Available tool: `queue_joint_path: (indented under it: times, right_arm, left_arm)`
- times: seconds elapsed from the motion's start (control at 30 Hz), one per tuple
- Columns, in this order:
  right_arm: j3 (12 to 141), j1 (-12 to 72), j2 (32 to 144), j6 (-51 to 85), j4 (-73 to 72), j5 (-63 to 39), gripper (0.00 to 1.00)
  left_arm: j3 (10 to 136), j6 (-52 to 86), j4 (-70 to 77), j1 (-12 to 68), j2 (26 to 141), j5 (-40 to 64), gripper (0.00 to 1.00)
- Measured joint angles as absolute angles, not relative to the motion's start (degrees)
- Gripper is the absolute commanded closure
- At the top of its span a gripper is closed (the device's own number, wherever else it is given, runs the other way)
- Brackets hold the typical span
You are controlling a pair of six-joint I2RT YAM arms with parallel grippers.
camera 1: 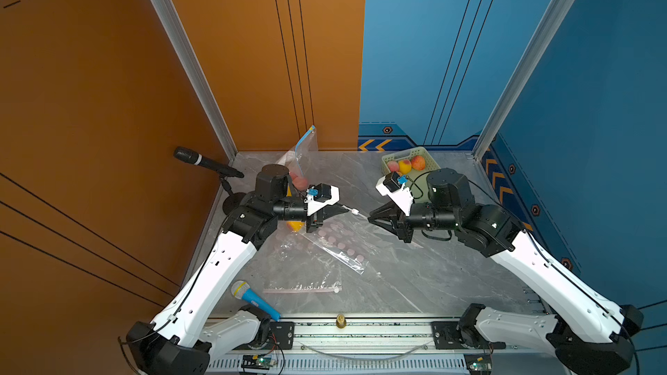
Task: Place the peach in a zip-top bag and seal the zipper
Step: Pick up the zipper food storage bag at the center of the board.
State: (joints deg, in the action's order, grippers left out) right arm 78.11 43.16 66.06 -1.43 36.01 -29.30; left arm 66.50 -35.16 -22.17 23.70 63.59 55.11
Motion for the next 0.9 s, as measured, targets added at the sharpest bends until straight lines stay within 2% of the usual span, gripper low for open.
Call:
queue_joint_path:
  times: [0.13,0.3,0.4,0.67,0.83,0.9]
  right_arm:
    - [77.28,42.68,66.04,-1.02,35.27,-29.36,0.78]
    - [77.01,42.59,66.04,-0.97,34.94,-29.45,0.79]
    - [76.73,42.59,66.04,-1.02,34.94,-29.41,0.86]
    - [75.22,42.59,66.06,-0.62,34.85,-29.52,0.97]
    - [74.89,42.68,66.11,0.08,34.22,-29.76,0.88]
    - [74.81,42.81,66.22,0.32,33.82,-29.74,0.88]
  left_arm:
    - [66.48,-35.16,-22.17,23.70,63.55,55.07,1.00]
    - [66.48,-35.14,-22.15,23.70,63.55,55.07,1.00]
    - [66.48,-35.14,-22.13,23.70,63.55,55.05,1.00]
    - [66.48,-34.76,-21.96,23.70,63.55,55.05,1.00]
    - [66.04,-33.98,-20.67,23.73,63.55,54.87,1.00]
    - [65.95,-33.54,-20.45,23.94,63.55,54.83,1.00]
